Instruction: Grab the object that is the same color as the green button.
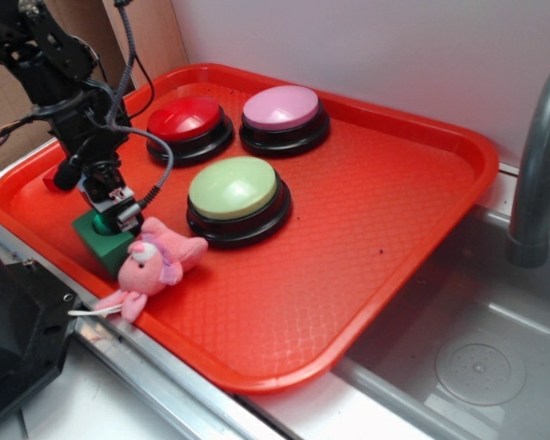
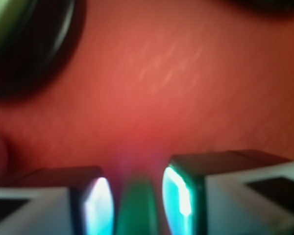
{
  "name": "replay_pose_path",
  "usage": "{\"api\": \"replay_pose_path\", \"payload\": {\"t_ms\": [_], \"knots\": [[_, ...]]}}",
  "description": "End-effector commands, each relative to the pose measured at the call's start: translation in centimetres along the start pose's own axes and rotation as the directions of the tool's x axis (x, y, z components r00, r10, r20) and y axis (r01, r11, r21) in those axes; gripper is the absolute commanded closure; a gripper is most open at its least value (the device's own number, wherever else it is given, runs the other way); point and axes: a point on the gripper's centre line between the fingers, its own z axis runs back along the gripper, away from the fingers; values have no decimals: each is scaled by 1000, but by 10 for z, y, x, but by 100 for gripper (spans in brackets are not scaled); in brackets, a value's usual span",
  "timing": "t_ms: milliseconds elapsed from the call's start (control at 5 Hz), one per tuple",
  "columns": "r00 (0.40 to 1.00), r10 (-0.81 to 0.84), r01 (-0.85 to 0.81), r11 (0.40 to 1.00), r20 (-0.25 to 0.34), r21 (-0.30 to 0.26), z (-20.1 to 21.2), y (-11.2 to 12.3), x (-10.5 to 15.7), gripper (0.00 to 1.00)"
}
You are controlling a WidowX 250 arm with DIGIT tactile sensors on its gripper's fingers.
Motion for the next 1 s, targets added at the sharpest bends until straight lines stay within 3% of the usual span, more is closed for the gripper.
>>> {"api": "replay_pose_path", "payload": {"t_ms": [0,400,600,800], "knots": [[1000,11,-11,1000,11,5,4,4,0,100],[1000,26,-26,1000,3,14,13,0,3,100],[998,40,-38,998,-52,42,44,-4,8,100],[998,55,-55,997,-15,48,75,-9,17,100]]}}
